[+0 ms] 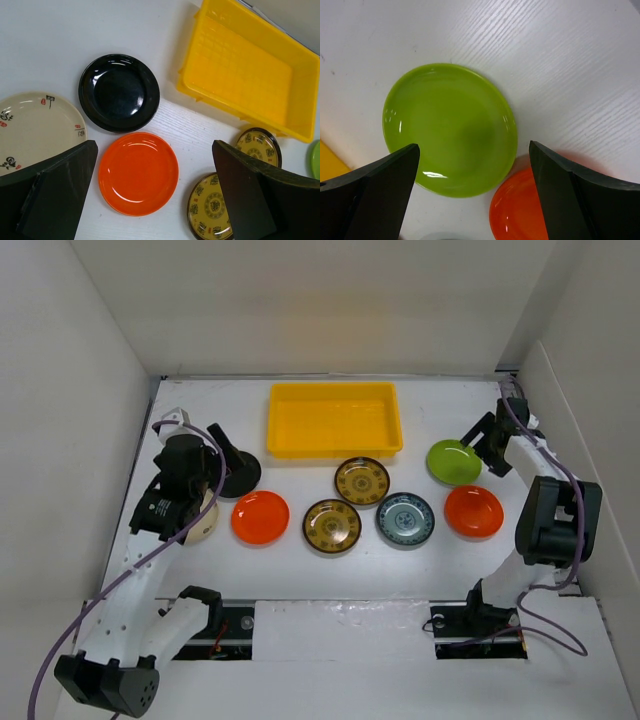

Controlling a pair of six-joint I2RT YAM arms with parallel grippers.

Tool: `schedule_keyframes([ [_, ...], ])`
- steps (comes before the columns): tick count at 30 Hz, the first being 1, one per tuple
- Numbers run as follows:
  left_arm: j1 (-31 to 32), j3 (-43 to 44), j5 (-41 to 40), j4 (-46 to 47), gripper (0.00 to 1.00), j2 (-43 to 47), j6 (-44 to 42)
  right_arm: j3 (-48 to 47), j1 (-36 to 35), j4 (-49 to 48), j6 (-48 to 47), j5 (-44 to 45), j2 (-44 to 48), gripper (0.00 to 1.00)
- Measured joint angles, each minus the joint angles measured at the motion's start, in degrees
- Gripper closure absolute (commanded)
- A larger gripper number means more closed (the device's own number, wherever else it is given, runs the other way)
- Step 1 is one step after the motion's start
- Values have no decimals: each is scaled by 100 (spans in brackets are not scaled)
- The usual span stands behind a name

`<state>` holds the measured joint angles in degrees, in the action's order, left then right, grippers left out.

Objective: Place the plates into the plastic bin on the countertop

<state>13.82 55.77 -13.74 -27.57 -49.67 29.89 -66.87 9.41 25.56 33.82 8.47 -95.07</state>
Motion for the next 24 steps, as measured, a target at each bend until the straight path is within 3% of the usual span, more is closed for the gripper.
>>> schedule_keyframes([
  [21,0,0,127,37,0,-116,-50,-361,452,-195,-127,-466,-1202,33],
  [24,0,0,127,37,0,-111,-48,-415,448,-157,-166,-487,-1235,60],
])
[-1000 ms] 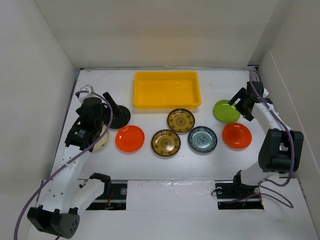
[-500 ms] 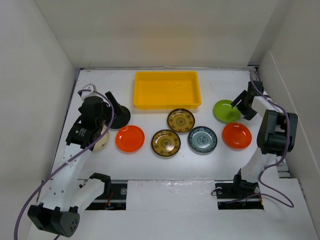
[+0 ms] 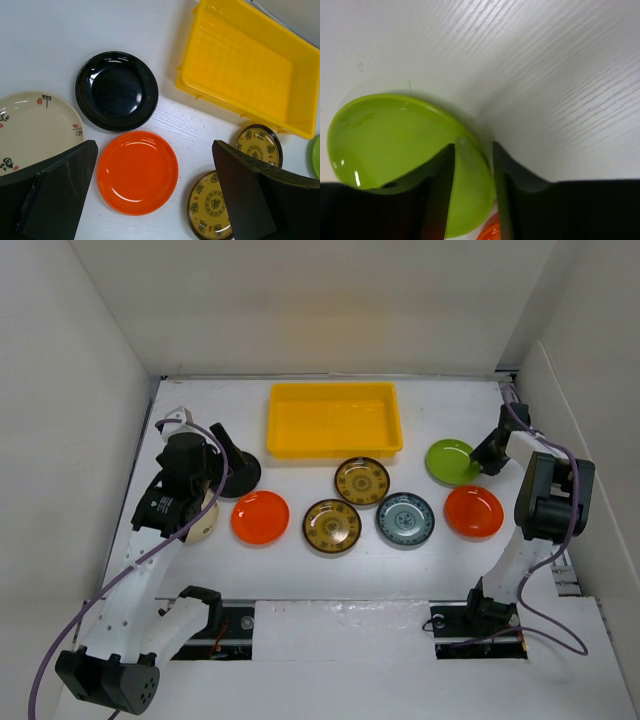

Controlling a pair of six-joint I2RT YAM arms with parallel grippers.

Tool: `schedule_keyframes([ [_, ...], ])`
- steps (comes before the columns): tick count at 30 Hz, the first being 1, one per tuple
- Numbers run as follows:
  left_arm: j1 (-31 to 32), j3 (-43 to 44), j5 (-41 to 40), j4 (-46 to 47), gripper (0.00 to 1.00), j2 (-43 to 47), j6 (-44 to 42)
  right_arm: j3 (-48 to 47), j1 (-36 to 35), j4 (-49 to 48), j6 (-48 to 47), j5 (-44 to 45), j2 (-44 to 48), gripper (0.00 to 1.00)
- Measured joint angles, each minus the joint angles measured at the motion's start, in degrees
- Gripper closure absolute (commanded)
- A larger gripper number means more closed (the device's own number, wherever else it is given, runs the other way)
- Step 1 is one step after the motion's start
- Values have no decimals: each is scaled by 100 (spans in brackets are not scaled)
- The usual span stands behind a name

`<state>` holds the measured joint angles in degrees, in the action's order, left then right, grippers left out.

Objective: Place the plates into the plastic bin on the countertop

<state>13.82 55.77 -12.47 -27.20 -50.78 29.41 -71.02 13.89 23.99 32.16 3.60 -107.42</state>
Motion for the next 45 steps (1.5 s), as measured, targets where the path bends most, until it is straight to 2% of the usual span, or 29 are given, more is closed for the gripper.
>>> schedule_keyframes([
  [2,0,0,0,0,0,0,0,-59,2,48,-24,2,-63,78],
  [6,0,0,0,0,0,0,0,-275,2,133,-39,-79,-166,100],
  [13,0,0,0,0,0,2,0,-448,2,116,-24,-131,-184,100],
  [21,0,0,-2,-2,0,-15,31,-352,-55,-61,302,-767,291,100],
  [31,0,151,-114,-133,0,-481,291,-1099,-1119,-223,1121,-511,896,100],
  [35,-190,481,-90,-192,0,-931,501,-1996,-1770,-203,1158,-608,470,100],
  [40,-1139,979,326,-155,0,-1867,669,-3254,-2612,-179,1119,-765,-586,100],
  [45,-1873,1718,647,-70,0,-3147,767,-4022,-3136,31,1069,-909,-1631,100],
])
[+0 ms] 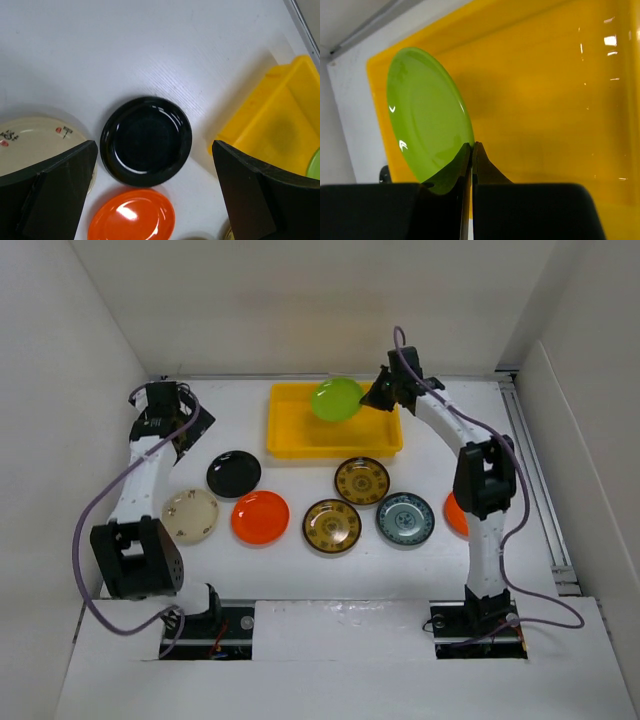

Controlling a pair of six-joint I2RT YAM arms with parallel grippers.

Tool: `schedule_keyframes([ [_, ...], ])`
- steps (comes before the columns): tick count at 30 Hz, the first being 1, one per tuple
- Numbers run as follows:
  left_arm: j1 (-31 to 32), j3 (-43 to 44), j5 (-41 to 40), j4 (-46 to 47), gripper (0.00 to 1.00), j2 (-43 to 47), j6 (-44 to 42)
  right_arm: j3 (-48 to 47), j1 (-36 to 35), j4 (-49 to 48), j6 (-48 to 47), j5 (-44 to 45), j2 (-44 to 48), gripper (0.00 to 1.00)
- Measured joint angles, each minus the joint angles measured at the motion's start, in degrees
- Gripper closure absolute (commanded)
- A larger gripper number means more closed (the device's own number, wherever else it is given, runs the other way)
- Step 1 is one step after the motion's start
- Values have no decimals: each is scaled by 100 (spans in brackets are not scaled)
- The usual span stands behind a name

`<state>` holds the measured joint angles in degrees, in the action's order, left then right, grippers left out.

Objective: Place the plates into the plastic bin on the countertop

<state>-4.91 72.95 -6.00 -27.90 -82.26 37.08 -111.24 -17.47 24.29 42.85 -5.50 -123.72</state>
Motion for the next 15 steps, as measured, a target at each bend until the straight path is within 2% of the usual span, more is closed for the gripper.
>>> schedule_keyframes([
  [5,-249,715,87,-57,0,-1167,26,-232,-46,275,-61,-9,-603,100],
  [7,-304,767,175,-61,0,-1456,-24,-232,-9,354,-63,20,-678,94],
  [8,-313,769,221,-68,0,-1574,-42,-232,0,363,-61,26,-697,85],
  [9,-323,772,260,-76,0,-1683,-76,-234,22,363,-57,33,-706,69],
  [10,-334,772,289,-87,0,-1777,-109,-256,39,367,-39,44,-717,44],
  [12,-343,772,323,-133,0,-1904,-186,-326,63,358,-44,55,-726,29],
  [13,-345,772,334,-160,0,-1921,-227,-363,68,356,-48,55,-726,0],
  [15,-345,769,330,-188,0,-1910,-297,-380,55,278,-79,57,-699,0],
])
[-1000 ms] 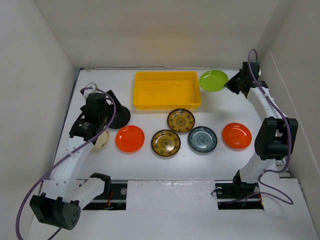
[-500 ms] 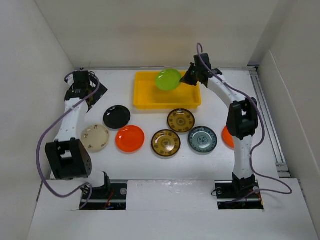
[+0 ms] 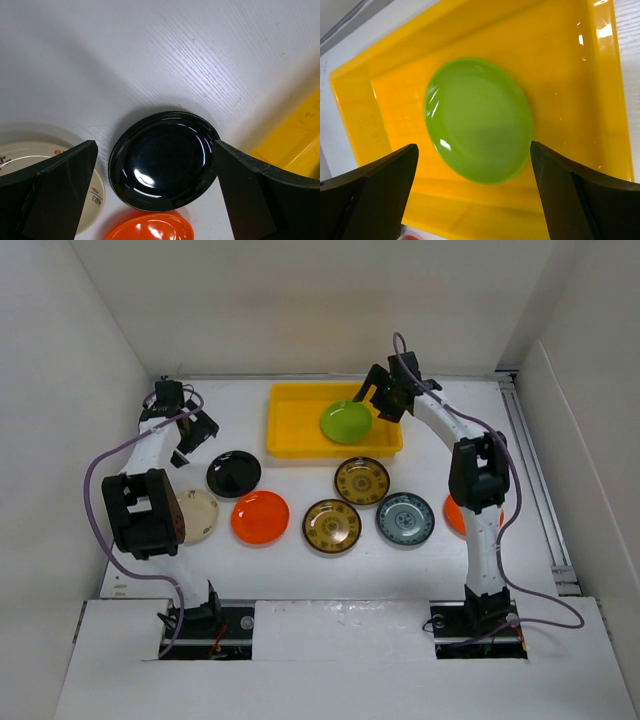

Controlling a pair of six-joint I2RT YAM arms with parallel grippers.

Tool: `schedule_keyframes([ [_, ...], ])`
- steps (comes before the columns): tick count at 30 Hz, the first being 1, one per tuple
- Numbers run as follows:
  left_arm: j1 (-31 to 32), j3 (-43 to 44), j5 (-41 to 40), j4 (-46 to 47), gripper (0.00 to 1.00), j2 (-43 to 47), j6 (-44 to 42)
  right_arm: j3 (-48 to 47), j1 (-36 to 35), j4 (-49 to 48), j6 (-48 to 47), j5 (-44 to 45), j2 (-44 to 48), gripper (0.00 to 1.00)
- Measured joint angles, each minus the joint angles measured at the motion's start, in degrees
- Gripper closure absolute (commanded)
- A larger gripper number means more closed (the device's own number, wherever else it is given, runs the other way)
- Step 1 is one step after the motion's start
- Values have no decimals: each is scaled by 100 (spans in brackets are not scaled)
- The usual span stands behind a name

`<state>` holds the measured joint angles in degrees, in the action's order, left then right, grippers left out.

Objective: Place the plates into the plastic bin on the countertop

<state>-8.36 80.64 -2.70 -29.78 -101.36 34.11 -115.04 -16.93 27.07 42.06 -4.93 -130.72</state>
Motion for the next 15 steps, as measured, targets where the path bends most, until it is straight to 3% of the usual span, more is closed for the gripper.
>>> schedule_keyframes([
  [6,0,-179,-9,59,4,166,-140,234,-136,-48,-118,2,483,0],
  [15,-2,-328,254,92,8,125,-487,1213,-348,-323,-538,-407,2271,0],
])
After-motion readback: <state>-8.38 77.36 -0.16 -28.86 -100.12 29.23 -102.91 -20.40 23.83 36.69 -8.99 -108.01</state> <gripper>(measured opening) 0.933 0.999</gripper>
